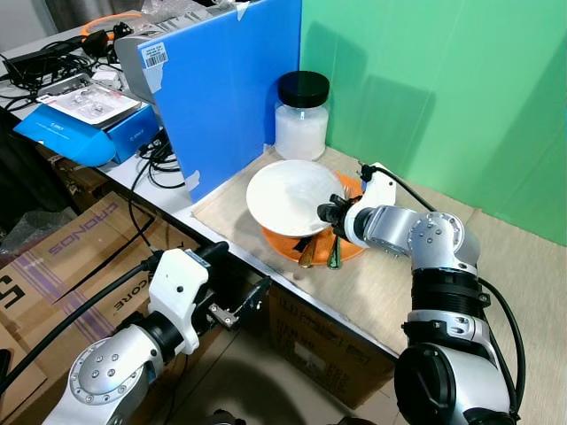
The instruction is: Setting the table
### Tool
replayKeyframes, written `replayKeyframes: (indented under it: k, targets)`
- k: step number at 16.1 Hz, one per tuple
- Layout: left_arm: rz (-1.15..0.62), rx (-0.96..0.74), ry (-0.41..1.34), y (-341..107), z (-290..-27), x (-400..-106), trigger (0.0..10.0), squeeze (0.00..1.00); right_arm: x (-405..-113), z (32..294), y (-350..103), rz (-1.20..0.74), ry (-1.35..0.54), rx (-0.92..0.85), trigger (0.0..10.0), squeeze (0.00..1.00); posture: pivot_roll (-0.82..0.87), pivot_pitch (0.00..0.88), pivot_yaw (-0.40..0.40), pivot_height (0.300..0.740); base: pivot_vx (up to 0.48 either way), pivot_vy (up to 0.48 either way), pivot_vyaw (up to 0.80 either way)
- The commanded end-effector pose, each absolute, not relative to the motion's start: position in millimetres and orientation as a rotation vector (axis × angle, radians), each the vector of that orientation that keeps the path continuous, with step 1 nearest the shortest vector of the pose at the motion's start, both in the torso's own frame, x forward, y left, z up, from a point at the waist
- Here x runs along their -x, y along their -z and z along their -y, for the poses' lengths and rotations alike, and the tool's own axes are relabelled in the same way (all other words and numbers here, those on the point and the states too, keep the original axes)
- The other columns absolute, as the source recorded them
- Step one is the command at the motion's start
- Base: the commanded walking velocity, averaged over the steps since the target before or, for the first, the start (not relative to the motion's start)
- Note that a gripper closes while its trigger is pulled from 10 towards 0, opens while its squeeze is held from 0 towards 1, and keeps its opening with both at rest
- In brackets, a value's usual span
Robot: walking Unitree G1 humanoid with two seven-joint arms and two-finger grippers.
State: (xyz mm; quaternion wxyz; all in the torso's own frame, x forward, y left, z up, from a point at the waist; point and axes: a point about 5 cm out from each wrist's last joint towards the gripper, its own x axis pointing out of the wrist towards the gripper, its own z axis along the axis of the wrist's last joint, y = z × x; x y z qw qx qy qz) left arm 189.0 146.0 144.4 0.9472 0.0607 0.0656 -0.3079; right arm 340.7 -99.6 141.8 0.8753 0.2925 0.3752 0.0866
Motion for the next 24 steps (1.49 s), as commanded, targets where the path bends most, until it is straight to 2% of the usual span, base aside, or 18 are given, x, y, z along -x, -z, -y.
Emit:
replayKeyframes:
  k: [1,8,12,13,14,15,17,19,24]
  targets:
    - [-0.134,-0.134,0.627,-144.8,-148.0,-190.6,10.0,0.0,-342.7,94.8,-148.5,-0.781,-0.204,-0.616,0.0,0.0,-0.04,0.025,0.029,0.74,0.0,0.0,0.0]
    - [-0.133,-0.137,0.625,-145.4,-149.2,-190.0,10.0,0.0,-344.9,91.4,-164.6,-0.696,-0.242,-0.725,0.0,0.0,-0.04,0.024,0.037,0.74,0.0,0.0,0.0]
    - [-0.126,-0.14,0.629,-147.2,-148.9,-191.8,10.0,0.0,-348.5,100.9,-191.0,-0.525,-0.268,-0.765,0.0,0.0,-0.04,0.019,0.043,0.74,0.0,0.0,0.0]
    - [-0.119,-0.138,0.629,-148.5,-148.5,-192.3,10.0,0.0,-347.3,107.0,-203.8,-0.417,-0.299,-0.742,0.0,0.0,-0.04,0.016,0.043,0.74,0.0,0.0,0.0]
    - [-0.101,-0.127,0.621,-151.7,-147.7,-193.6,10.0,0.0,-343.4,119.1,-218.1,-0.307,-0.313,-0.669,3.2,0.0,-0.04,0.016,0.043,0.74,0.0,0.0,0.0]
    - [-0.083,-0.13,0.613,-155.2,-145.2,-195.0,10.0,0.0,-334.4,136.2,-230.5,-0.238,-0.349,-0.696,10.0,0.0,-0.05,0.016,0.046,0.74,0.0,0.0,0.0]
    - [-0.064,-0.138,0.565,-156.8,-140.4,-199.6,10.0,0.0,-321.9,154.8,-234.8,-0.148,-0.328,-0.503,10.0,0.0,-0.06,0.014,0.055,0.74,0.0,0.0,0.0]
    - [-0.021,-0.116,0.499,-162.1,-133.3,-206.2,10.0,0.0,-306.3,174.7,-228.9,-0.107,-0.26,-0.424,10.0,0.0,-0.07,0.012,0.061,0.74,0.0,0.0,-0.66]
    - [0.064,-0.076,0.387,-174.5,-126.0,-213.6,10.0,0.0,-286.6,212.6,-219.7,-0.048,-0.066,-0.505,10.0,0.0,-0.08,0.007,0.07,0.74,0.0,0.0,-0.8]
